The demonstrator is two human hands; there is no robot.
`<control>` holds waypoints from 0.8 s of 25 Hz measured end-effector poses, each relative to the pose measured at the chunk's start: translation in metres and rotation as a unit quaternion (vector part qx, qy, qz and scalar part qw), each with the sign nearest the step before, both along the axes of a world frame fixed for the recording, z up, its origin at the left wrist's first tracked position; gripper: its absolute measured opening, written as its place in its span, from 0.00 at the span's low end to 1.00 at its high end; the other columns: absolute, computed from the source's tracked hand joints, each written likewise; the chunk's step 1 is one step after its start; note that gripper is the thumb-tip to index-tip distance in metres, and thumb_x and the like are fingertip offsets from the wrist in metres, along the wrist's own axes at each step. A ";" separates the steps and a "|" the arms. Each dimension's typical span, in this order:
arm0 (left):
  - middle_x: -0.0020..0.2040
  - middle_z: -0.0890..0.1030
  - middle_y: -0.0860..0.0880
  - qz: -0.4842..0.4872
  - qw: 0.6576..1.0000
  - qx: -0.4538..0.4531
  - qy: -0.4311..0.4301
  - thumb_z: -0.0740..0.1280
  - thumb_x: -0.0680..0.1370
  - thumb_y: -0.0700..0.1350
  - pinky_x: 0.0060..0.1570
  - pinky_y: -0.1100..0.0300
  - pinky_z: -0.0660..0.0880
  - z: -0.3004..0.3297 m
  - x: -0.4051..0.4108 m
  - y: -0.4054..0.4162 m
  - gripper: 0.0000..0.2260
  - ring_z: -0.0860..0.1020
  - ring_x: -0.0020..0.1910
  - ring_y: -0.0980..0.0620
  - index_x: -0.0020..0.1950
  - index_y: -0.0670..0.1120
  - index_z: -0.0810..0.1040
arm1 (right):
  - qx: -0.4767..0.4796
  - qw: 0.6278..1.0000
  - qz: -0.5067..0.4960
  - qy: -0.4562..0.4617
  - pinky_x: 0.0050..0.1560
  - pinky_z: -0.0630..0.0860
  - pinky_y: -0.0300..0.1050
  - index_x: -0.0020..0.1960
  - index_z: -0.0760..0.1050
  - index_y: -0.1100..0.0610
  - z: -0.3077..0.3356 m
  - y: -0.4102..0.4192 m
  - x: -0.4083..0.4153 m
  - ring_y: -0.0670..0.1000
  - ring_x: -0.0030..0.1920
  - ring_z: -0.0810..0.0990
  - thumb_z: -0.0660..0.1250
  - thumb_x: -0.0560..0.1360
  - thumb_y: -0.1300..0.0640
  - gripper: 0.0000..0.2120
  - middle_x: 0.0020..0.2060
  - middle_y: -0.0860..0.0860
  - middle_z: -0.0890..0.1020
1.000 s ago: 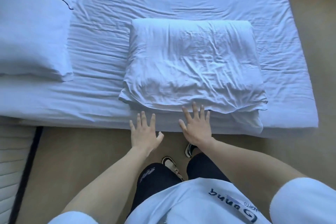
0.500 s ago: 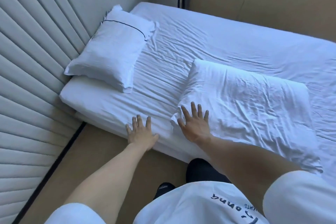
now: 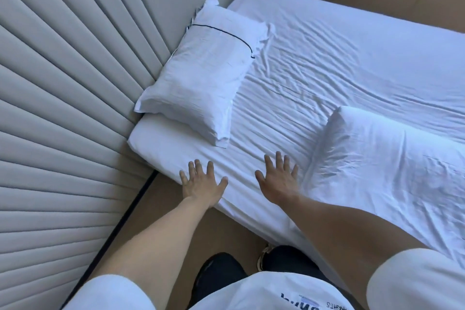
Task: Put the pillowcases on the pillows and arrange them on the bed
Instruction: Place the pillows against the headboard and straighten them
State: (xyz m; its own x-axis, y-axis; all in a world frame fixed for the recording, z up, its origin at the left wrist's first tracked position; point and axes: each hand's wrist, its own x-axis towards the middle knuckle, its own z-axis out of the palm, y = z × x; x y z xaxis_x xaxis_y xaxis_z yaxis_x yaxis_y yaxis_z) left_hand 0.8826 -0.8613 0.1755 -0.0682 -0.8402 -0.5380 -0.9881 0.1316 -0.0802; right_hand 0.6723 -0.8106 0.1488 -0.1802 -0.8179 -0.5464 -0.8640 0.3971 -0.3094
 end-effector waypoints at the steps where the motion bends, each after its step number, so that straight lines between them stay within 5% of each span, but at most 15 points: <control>1: 0.83 0.47 0.40 -0.003 1.000 0.000 -0.006 0.47 0.80 0.68 0.77 0.37 0.45 -0.001 0.009 -0.021 0.36 0.43 0.82 0.40 0.83 0.50 0.48 | -0.006 1.000 0.013 0.008 0.78 0.37 0.65 0.83 0.43 0.49 0.001 -0.020 0.008 0.60 0.81 0.37 0.45 0.83 0.39 0.32 0.82 0.56 0.40; 7: 0.82 0.47 0.39 -0.033 0.999 0.029 0.010 0.46 0.81 0.67 0.77 0.37 0.43 -0.020 0.061 -0.153 0.35 0.43 0.81 0.39 0.83 0.49 0.49 | -0.011 1.000 -0.002 0.021 0.79 0.40 0.63 0.83 0.45 0.50 -0.011 -0.144 0.062 0.61 0.81 0.40 0.47 0.84 0.40 0.31 0.82 0.57 0.43; 13: 0.82 0.51 0.39 -0.086 0.995 0.056 -0.008 0.46 0.81 0.68 0.77 0.38 0.48 -0.083 0.129 -0.344 0.36 0.47 0.81 0.39 0.82 0.48 0.51 | 0.050 0.986 -0.156 0.009 0.80 0.44 0.61 0.83 0.46 0.51 -0.065 -0.290 0.137 0.61 0.81 0.41 0.49 0.83 0.40 0.32 0.82 0.57 0.43; 20: 0.76 0.63 0.41 -0.055 0.996 0.030 0.066 0.50 0.80 0.69 0.67 0.44 0.66 -0.137 0.127 -0.569 0.37 0.63 0.73 0.41 0.80 0.45 0.56 | 0.033 0.957 -0.286 -0.039 0.78 0.48 0.61 0.83 0.44 0.49 -0.117 -0.464 0.153 0.64 0.81 0.46 0.51 0.82 0.35 0.36 0.82 0.55 0.45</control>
